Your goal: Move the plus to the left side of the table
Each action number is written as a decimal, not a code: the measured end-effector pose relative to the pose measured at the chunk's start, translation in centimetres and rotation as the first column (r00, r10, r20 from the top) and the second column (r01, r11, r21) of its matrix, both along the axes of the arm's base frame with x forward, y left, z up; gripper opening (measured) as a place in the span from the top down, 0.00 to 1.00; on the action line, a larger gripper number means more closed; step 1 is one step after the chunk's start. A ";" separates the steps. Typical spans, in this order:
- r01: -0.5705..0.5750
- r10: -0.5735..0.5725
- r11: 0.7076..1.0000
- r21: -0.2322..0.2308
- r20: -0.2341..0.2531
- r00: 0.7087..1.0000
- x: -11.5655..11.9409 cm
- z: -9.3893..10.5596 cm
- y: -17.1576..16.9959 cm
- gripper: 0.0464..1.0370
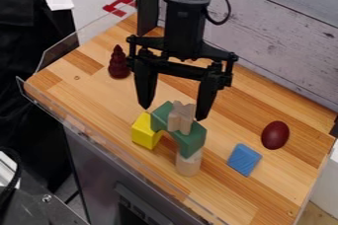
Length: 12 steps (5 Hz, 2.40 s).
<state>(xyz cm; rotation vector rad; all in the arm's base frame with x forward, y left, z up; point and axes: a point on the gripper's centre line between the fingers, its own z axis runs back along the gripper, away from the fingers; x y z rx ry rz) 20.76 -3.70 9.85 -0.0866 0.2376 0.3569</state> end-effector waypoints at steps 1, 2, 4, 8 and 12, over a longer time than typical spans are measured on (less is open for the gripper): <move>0.005 -0.005 1.000 -0.003 -0.028 1.000 0.0 -0.9 -0.1 0.04; 0.004 -0.004 1.000 -0.006 -0.054 0.999 0.1 -1.8 -0.1 0.04; -0.022 0.022 1.000 0.010 -0.060 0.998 0.4 -2.7 -0.1 0.36; 0.035 -0.036 0.997 0.073 0.004 0.999 1.4 1.3 0.8 0.61; 0.030 -0.030 0.999 -0.025 -0.013 0.999 7.1 -0.8 8.1 0.61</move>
